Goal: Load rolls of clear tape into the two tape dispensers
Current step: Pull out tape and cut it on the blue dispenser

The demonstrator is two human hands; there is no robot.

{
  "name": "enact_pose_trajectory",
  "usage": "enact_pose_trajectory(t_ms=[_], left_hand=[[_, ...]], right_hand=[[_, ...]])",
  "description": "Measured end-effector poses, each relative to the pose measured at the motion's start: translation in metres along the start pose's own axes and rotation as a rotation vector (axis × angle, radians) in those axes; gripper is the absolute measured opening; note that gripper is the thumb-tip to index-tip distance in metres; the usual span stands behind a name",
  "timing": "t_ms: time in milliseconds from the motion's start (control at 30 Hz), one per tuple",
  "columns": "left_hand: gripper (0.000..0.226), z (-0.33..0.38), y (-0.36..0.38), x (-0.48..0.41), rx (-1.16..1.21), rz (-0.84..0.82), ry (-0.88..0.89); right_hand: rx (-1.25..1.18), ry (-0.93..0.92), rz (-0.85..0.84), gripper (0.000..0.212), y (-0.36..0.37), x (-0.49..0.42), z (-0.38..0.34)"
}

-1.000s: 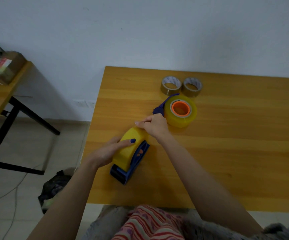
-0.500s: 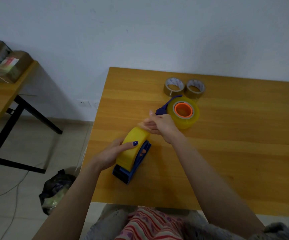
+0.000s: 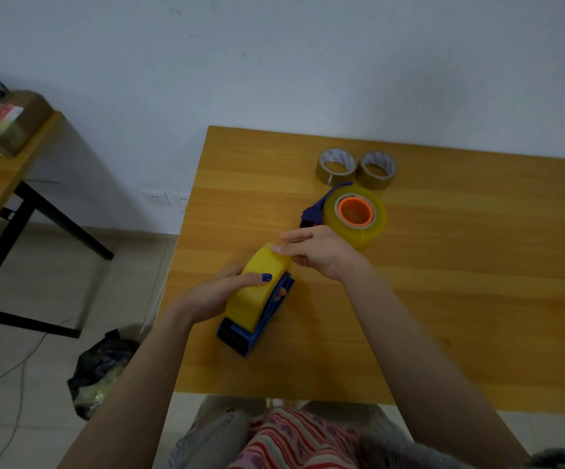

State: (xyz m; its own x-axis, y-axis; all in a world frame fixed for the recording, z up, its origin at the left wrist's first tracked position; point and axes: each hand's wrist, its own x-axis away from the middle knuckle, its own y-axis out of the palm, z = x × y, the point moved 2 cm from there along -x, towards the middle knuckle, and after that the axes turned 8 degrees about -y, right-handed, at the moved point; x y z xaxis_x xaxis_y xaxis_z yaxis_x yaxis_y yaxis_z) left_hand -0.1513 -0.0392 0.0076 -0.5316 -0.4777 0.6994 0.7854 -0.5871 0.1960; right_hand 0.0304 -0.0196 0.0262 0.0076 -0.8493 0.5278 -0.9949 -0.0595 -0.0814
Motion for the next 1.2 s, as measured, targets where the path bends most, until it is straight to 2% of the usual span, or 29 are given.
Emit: enact_pose_trajectory(t_ms=[33, 100, 233, 300, 367, 500, 633, 767, 833, 1033, 1200], left_hand=[[0.066, 0.002, 0.001, 0.001, -0.011, 0.004, -0.020], [0.072, 0.004, 0.003, 0.001, -0.028, 0.001, -0.034], [0.050, 0.004, 0.007, 0.001, -0.009, 0.020, -0.025], [0.055, 0.002, 0.007, 0.001, -0.008, 0.038, -0.033], [0.057, 0.001, 0.006, 0.002, -0.014, 0.056, -0.042], [0.057, 0.002, 0.008, 0.004, -0.016, 0.091, -0.056], [0.055, 0.016, 0.014, -0.001, -0.005, 0.021, -0.024], [0.054, 0.023, 0.017, -0.010, -0.096, 0.208, -0.076], [0.044, 0.021, 0.016, -0.008, -0.063, 0.208, -0.082], [0.024, 0.012, 0.005, 0.001, 0.007, 0.166, -0.048], [0.029, 0.004, 0.003, 0.003, 0.058, 0.070, -0.016]], right_hand=[[0.027, 0.019, -0.021, 0.041, -0.001, 0.000, -0.003], [0.109, 0.045, -0.055, 0.036, -0.003, -0.001, -0.007], [0.140, 0.069, -0.087, 0.026, -0.002, -0.004, -0.010], [0.161, 0.056, -0.109, 0.021, 0.000, -0.006, -0.012], [0.182, 0.034, -0.115, 0.030, 0.001, -0.005, -0.014], [0.182, -0.042, -0.035, 0.041, -0.002, -0.006, -0.011], [0.340, -0.238, 0.125, 0.029, 0.001, -0.007, 0.001], [0.567, -0.390, 0.258, 0.022, 0.006, -0.011, 0.003], [0.613, -0.395, 0.272, 0.022, 0.006, -0.015, 0.003], [0.492, -0.341, 0.256, 0.026, 0.012, -0.029, 0.000], [0.373, -0.219, 0.280, 0.025, 0.006, -0.034, -0.009]])
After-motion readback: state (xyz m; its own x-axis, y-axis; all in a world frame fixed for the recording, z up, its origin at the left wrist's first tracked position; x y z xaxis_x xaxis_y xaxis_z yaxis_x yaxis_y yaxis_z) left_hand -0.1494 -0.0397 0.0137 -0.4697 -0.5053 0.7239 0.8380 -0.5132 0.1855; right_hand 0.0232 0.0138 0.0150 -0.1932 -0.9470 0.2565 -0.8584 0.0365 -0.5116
